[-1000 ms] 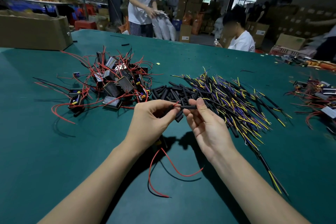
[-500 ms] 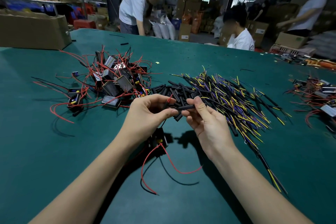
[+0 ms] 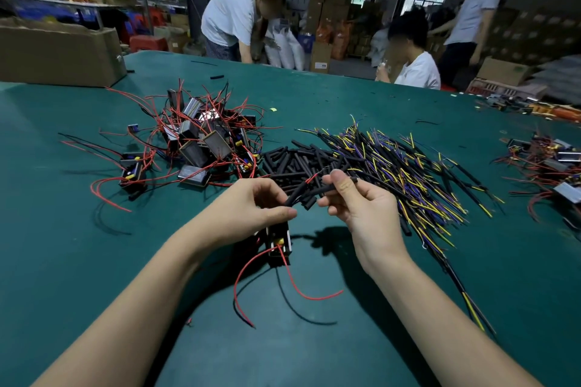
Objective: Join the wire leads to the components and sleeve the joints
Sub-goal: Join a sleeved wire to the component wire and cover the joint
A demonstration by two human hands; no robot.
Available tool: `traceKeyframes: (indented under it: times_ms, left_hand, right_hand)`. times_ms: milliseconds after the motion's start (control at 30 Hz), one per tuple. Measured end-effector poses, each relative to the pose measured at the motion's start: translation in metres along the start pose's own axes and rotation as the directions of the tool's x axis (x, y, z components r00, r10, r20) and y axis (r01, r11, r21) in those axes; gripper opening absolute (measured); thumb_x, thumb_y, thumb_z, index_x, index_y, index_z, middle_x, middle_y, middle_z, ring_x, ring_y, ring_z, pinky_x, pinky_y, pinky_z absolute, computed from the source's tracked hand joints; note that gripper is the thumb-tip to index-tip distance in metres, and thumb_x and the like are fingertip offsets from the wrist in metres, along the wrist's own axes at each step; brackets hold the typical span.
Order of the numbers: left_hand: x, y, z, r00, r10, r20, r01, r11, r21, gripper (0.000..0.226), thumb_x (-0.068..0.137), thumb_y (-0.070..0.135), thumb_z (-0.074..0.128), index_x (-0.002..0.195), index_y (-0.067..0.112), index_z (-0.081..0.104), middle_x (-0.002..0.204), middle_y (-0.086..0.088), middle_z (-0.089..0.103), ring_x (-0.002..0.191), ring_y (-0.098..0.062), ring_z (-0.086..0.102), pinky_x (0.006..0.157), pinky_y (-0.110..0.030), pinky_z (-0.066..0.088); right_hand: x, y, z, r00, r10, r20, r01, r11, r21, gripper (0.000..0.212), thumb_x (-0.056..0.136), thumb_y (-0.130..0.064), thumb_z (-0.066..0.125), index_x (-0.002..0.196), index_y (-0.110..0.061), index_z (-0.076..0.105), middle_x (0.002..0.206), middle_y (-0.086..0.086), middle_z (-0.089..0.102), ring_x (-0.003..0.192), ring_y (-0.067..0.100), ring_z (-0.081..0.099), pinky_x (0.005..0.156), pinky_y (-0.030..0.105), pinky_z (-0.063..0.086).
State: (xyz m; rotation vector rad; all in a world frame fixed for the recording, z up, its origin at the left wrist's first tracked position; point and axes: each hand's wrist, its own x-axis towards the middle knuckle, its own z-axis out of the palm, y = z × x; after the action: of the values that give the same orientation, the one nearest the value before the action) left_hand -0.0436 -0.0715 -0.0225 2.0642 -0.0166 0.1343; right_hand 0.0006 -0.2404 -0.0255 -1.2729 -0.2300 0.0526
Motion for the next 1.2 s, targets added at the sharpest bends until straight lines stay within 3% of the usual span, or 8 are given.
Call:
traceKeyframes:
  times_ms: [300,467,567,633,733,900,1033,1200]
  left_hand:
    - [0.003,-0.003,0.019,0.99,0.072,-0.12,-0.098,0.967,-0.234,0.016,0.082,0.007,0.071,0.085,0.005,0.056,0.08,-0.01,0.067,0.073,-0.015,0.06,0.075,-0.03,0.046]
    - [0.006,-0.008,0.026,0.985,0.125,-0.117,-0.152,0.953,-0.261,0.017,0.082,0.007,0.07,0.086,0.012,0.055,0.079,-0.001,0.058,0.073,-0.01,0.052,0.069,-0.024,0.044]
    - [0.006,-0.007,0.027,0.977,0.126,-0.173,-0.172,0.943,-0.285,0.009,0.081,0.016,0.072,0.084,0.012,0.064,0.074,0.002,0.064,0.065,-0.005,0.054,0.062,-0.016,0.044]
    - [0.006,-0.008,0.026,0.974,0.124,-0.192,-0.174,0.946,-0.274,0.012,0.082,0.021,0.072,0.077,0.012,0.065,0.066,0.004,0.061,0.056,-0.004,0.049,0.054,-0.013,0.039]
    - [0.005,-0.008,0.023,0.979,0.109,-0.173,-0.153,0.952,-0.266,0.015,0.082,0.022,0.073,0.074,0.013,0.064,0.058,0.011,0.056,0.046,0.0,0.042,0.046,-0.009,0.032]
    - [0.003,-0.009,0.011,0.993,0.078,-0.091,-0.09,0.986,-0.143,0.019,0.082,0.023,0.073,0.075,0.008,0.063,0.062,0.007,0.059,0.057,-0.015,0.047,0.059,-0.03,0.036]
    - [0.0,-0.002,0.009,0.984,0.167,-0.061,-0.165,0.986,0.031,0.003,0.084,0.02,0.071,0.083,0.017,0.07,0.084,0.005,0.071,0.08,-0.002,0.063,0.083,-0.02,0.045]
    - [0.001,0.01,0.027,0.953,0.223,-0.206,-0.263,0.945,-0.194,0.012,0.083,0.011,0.071,0.095,0.011,0.072,0.087,-0.003,0.075,0.079,-0.005,0.066,0.081,-0.018,0.051]
  right_hand:
    - [-0.001,0.009,0.001,0.997,-0.025,0.078,0.036,0.988,-0.147,0.019,0.089,-0.016,0.063,0.077,-0.004,0.071,0.059,0.006,0.065,0.049,0.009,0.058,0.049,0.015,0.043]
    - [0.0,0.009,0.0,0.988,-0.092,0.128,0.12,0.966,-0.23,0.018,0.089,-0.012,0.064,0.072,-0.009,0.07,0.056,0.004,0.062,0.046,0.01,0.053,0.046,0.016,0.04]
    - [-0.001,0.008,0.001,0.981,-0.038,0.192,0.061,0.992,-0.113,0.013,0.085,-0.02,0.065,0.079,-0.009,0.07,0.06,0.001,0.065,0.05,0.008,0.054,0.05,0.016,0.041]
    - [0.0,0.008,0.0,0.985,-0.017,0.173,0.012,1.0,0.027,0.023,0.077,-0.028,0.066,0.086,-0.007,0.069,0.064,0.001,0.063,0.054,0.01,0.056,0.05,0.017,0.041]
    - [0.005,0.006,-0.005,0.995,-0.056,0.08,0.053,0.998,0.041,0.014,0.085,-0.018,0.064,0.085,-0.006,0.07,0.063,0.0,0.061,0.053,0.009,0.054,0.048,0.015,0.038]
    - [0.01,0.004,-0.011,0.999,-0.045,-0.001,0.045,0.999,0.01,0.016,0.091,-0.01,0.06,0.08,-0.004,0.069,0.061,-0.001,0.061,0.052,0.008,0.055,0.048,0.015,0.039]
    - [0.008,0.004,-0.008,0.998,-0.047,0.038,0.046,0.999,0.028,0.017,0.092,-0.012,0.057,0.079,-0.004,0.065,0.059,-0.001,0.062,0.051,0.01,0.059,0.046,0.015,0.04]
    - [0.006,0.006,-0.005,0.997,-0.023,0.079,0.017,0.997,0.071,0.017,0.094,-0.011,0.055,0.081,-0.004,0.062,0.059,-0.001,0.061,0.051,0.01,0.058,0.047,0.015,0.042]
